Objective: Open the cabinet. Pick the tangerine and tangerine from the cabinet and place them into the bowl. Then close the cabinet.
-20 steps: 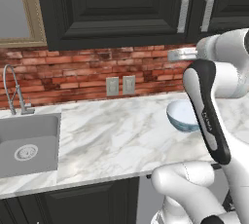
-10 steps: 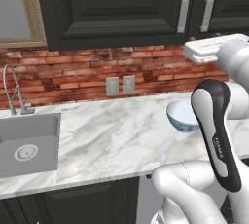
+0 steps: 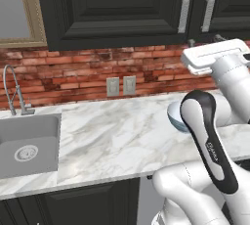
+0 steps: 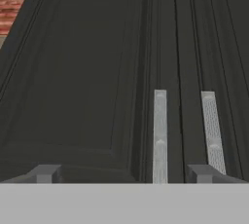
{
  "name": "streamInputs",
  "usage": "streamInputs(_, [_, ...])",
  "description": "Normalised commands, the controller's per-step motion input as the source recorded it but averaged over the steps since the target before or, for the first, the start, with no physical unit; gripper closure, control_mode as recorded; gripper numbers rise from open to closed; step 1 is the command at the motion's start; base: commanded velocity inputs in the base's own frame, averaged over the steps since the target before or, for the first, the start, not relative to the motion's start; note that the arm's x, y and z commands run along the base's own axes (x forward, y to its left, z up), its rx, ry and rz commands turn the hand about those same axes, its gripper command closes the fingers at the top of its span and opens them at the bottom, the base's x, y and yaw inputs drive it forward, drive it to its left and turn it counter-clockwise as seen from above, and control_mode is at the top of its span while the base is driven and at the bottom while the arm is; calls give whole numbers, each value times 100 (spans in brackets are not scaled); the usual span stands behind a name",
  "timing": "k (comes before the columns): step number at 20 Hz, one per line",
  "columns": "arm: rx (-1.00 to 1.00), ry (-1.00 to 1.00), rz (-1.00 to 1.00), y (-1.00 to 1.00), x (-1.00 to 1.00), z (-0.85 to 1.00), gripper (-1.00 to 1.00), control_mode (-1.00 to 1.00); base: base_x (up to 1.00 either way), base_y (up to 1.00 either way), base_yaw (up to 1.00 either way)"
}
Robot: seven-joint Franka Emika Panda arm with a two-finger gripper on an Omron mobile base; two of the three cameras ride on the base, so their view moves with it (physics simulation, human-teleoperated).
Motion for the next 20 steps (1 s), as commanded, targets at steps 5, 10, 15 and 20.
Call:
streamInputs(5, [5,0,-1,-2,17,11,-100,-100,0,0,0])
streamInputs(10, [6,0,-2,-4,43,11,-100,-100,0,0,0])
streamInputs(15, [4,5,0,-5,63,2,-100,-100,0,0,0])
streamInputs(20, [11,4,0,-31,59,5,-100,-100,0,0,0])
